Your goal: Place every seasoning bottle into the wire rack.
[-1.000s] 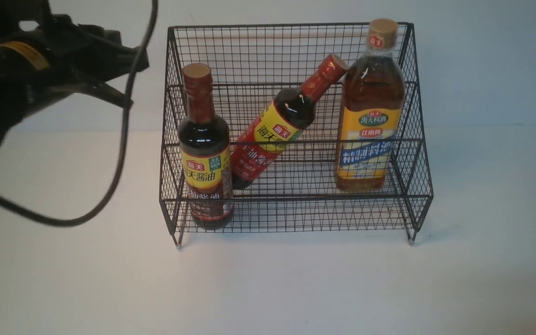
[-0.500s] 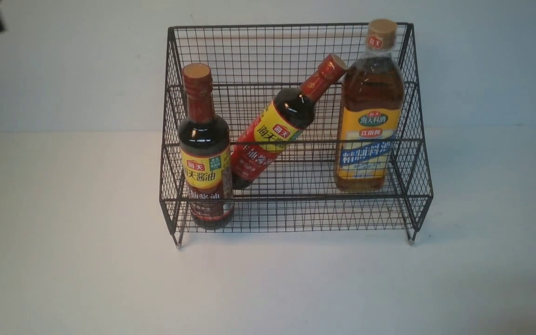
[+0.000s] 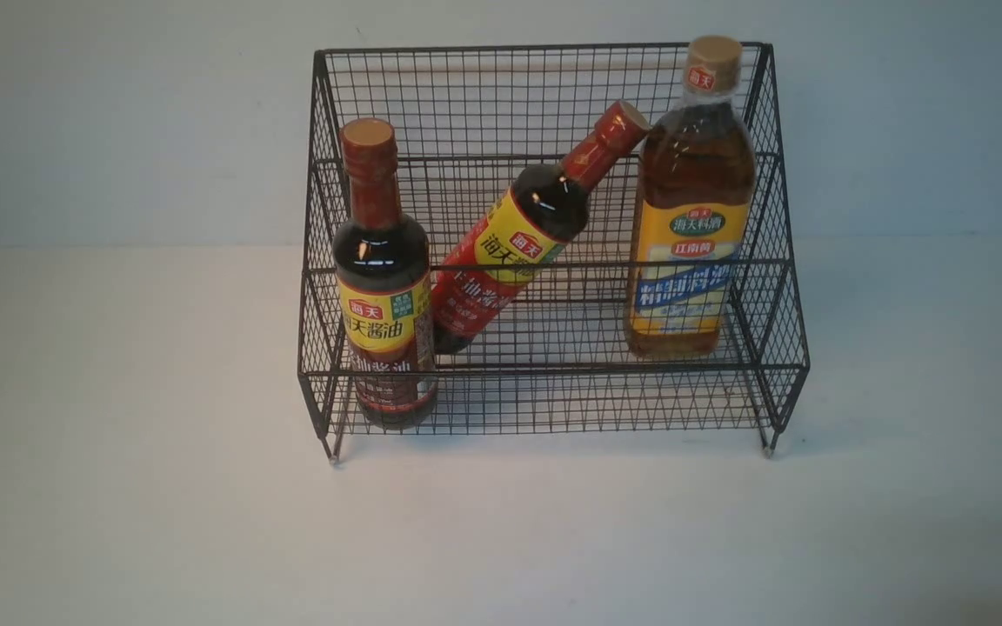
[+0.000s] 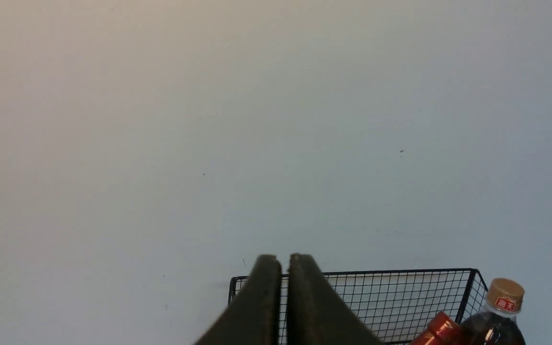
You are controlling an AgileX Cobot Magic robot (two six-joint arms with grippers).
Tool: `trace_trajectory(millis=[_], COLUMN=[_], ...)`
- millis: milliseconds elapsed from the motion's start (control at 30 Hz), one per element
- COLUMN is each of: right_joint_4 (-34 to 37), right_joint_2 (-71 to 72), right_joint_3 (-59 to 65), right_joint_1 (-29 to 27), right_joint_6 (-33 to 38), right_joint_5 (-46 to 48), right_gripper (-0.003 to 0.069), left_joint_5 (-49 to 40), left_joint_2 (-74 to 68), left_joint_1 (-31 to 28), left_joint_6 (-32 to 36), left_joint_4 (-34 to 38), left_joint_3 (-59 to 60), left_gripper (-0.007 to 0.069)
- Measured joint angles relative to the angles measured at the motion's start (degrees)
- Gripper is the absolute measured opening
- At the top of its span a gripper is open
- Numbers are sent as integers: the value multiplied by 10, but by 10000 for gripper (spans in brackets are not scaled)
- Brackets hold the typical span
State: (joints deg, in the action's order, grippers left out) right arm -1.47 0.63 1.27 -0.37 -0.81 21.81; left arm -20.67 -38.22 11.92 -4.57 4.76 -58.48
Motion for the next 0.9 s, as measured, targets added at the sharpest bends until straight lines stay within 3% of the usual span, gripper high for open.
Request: trace_trajectory(millis=[467,667,900], right_joint_4=[0,0,0], right_joint_2=[0,0,0], right_joint_3=[0,0,0], right_joint_1=[0,0,0], right_joint_6=[0,0,0], right_joint_5=[0,0,0], right_gripper=[-10,-10,-10], left_joint_5=[28,52,65], left_joint_2=[25,130,248], left_joint_1=[0,-8,-78], left_joint_6=[34,62,71], left_joint_4=[-12,-26,-26], left_joint_3=[104,258,436], left_gripper=[8,8,8])
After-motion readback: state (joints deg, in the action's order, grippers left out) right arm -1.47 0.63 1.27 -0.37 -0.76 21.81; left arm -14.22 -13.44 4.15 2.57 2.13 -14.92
